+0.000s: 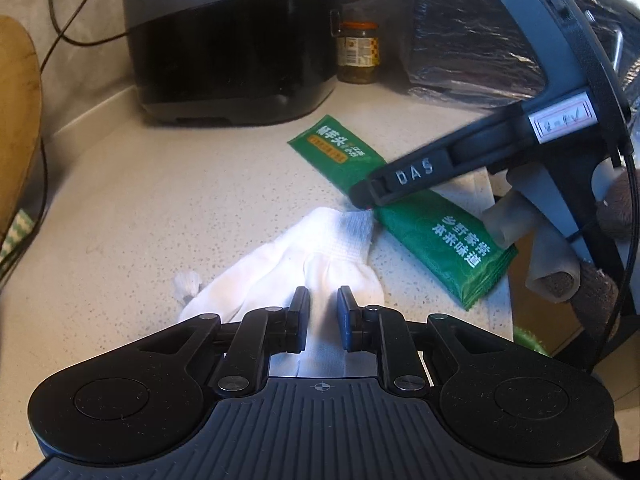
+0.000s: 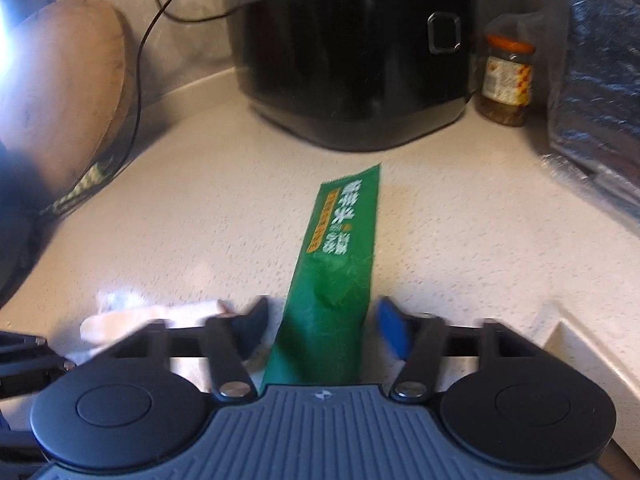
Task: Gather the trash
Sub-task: 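Grasp the white glove with the left tool while the right tool grasps the green packet, then carry the glove and packet with both tools down over the green bin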
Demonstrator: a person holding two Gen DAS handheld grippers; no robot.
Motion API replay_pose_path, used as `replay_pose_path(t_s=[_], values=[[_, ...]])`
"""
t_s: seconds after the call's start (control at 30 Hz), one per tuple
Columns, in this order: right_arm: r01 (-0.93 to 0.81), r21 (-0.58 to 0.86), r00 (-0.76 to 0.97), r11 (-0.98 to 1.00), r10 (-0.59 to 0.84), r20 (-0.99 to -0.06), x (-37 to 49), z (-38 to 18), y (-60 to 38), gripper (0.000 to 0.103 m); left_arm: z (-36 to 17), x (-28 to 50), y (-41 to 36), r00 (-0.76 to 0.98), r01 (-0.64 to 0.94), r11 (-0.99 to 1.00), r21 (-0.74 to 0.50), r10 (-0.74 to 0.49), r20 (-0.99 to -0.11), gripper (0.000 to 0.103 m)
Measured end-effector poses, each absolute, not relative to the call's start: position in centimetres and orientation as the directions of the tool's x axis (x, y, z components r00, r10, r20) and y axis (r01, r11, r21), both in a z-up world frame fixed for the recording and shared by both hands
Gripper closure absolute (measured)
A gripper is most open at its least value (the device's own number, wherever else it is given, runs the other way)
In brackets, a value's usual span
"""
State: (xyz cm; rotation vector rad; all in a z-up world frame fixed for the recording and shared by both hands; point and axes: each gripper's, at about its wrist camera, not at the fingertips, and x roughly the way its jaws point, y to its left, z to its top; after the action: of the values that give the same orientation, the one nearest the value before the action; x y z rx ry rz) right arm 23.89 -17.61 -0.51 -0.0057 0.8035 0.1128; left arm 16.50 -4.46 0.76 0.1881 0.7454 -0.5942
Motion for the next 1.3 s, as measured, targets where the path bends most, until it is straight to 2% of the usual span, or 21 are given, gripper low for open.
replay_pose_path(t_s=[0.1, 0.2, 0.77, 0.9, 1.03, 1.3], values=[[-0.137, 0.009, 0.690, 0.990, 0.102, -0.716, 22.9, -0.6, -17.2, 0.067, 0.6, 16.2, -4.4, 0.593, 0.576, 0.817, -0.033, -0.445, -0.672, 0.084], [-0.160, 0.001, 0.692, 0.987, 0.113, -0.713, 21.7, -0.3, -17.3, 0.071, 0.5, 15.7, -4.4, 0.606, 0.585, 0.811, -0.017, -0.451, -0.655, 0.089], [-0.185, 0.005, 0.692, 0.983, 0.134, -0.709, 18.9, 0.3, -17.7, 0.072, 1.0, 11.3, -3.7, 0.600, 0.633, 0.774, 0.026, -0.469, -0.648, 0.094], [-0.196, 0.054, 0.697, 0.979, 0.178, -0.694, 17.8, 0.9, -18.2, 0.078, 2.0, 9.9, -2.6, 0.621, 0.630, 0.776, 0.014, -0.493, -0.610, 0.094], [-0.204, 0.070, 0.719, 0.976, 0.198, -0.666, 16.2, 2.1, -18.5, 0.080, 3.2, 8.3, -1.8, 0.673, 0.613, 0.787, 0.066, -0.476, -0.566, 0.094], [-0.218, 0.098, 0.765, 0.971, 0.232, -0.601, 12.4, 4.3, -19.5, 0.085, 5.7, 6.0, -1.1, 0.696, 0.602, 0.798, 0.011, -0.518, -0.497, 0.095]])
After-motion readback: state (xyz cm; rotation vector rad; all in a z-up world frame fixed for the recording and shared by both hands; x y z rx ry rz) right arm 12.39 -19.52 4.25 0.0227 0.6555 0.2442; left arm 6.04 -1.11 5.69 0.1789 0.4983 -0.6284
